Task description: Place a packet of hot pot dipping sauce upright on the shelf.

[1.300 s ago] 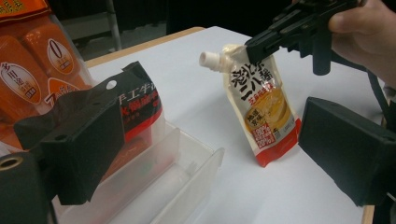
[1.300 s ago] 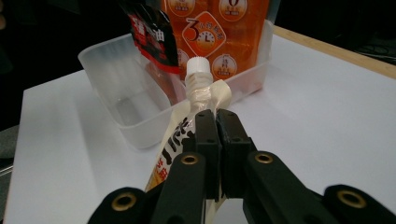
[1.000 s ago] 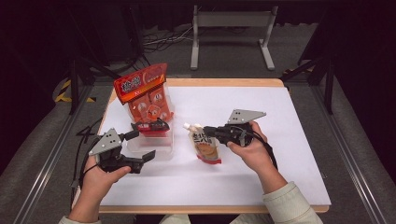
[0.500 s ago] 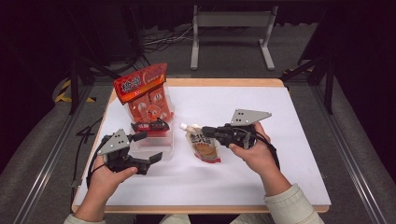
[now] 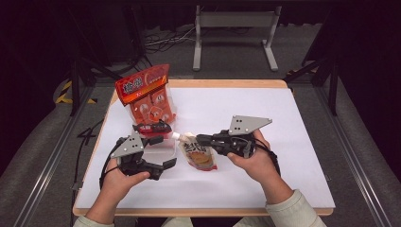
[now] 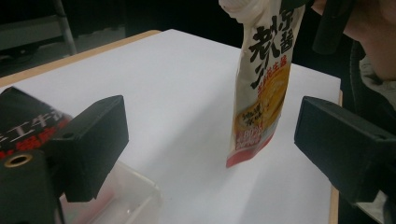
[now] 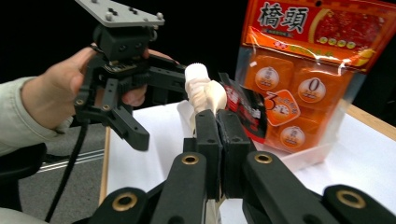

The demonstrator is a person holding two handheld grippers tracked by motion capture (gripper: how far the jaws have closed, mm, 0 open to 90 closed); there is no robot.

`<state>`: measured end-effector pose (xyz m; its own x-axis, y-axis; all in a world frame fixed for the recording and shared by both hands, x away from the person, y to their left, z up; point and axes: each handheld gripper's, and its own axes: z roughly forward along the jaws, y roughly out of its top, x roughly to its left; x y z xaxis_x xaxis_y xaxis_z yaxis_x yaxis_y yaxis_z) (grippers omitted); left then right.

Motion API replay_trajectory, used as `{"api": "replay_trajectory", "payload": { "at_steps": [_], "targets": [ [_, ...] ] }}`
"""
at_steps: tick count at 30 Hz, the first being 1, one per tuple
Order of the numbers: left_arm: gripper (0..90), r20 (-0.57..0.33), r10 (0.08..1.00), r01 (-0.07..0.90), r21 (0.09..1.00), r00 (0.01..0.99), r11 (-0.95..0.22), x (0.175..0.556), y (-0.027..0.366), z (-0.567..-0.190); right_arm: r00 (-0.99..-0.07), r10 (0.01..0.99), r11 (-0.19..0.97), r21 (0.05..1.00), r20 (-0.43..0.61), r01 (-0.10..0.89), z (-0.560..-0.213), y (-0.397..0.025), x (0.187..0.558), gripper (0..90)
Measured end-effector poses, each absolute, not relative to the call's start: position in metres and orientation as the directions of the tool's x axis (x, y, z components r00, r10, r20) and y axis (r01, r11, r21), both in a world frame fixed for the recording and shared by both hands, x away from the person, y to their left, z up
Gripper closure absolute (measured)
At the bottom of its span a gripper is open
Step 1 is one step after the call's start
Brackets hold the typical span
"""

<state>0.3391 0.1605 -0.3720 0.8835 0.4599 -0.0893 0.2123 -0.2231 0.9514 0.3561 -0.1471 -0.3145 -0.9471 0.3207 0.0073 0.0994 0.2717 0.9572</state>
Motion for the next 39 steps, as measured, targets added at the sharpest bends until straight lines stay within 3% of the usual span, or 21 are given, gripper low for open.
{"api": "replay_trajectory", "payload": {
  "at_steps": [17, 21, 23, 25, 26, 29, 34, 39],
  "targets": [
    [17.9, -0.122, 0.329, 0.197, 0.959, 0.936, -0.205, 0.339, 0.133, -0.383, -0.966, 0.258, 0.242, 0.969, -0.008, 0.056, -0.32, -0.128, 0.345, 88.9],
    [23.1, -0.132, 0.304, 0.198, 0.96, 0.943, -0.199, 0.339, 0.131, -0.385, -0.969, 0.249, 0.24, 0.969, -0.01, 0.052, -0.322, -0.126, 0.344, 88.8],
    [28.4, -0.132, 0.287, 0.194, 0.96, 0.949, -0.2, 0.339, 0.131, -0.385, -0.969, 0.245, 0.236, 0.97, -0.008, 0.052, -0.322, -0.125, 0.344, 88.8],
    [39.1, -0.132, 0.281, 0.194, 0.96, 0.951, -0.203, 0.339, 0.132, -0.385, -0.97, 0.245, 0.235, 0.971, -0.009, 0.05, -0.323, -0.125, 0.344, 88.9],
    [39.1, -0.135, 0.275, 0.197, 0.957, 0.952, -0.214, 0.338, 0.132, -0.386, -0.97, 0.243, 0.233, 0.971, -0.01, 0.048, -0.323, -0.124, 0.343, 88.8],
    [57.0, -0.139, 0.267, 0.202, 0.953, 0.954, -0.224, 0.338, 0.133, -0.387, -0.97, 0.241, 0.229, 0.973, -0.017, 0.04, -0.322, -0.123, 0.342, 88.8],
    [76.0, -0.162, 0.235, 0.215, 0.951, 0.958, -0.224, 0.337, 0.138, -0.385, -0.97, 0.242, 0.222, 0.974, -0.016, 0.04, -0.322, -0.124, 0.342, 88.8],
    [82.3, -0.147, 0.229, 0.205, 0.946, 0.962, -0.253, 0.334, 0.138, -0.381, -0.972, 0.235, 0.218, 0.975, -0.014, 0.039, -0.322, -0.124, 0.341, 88.5]
  ]
}}
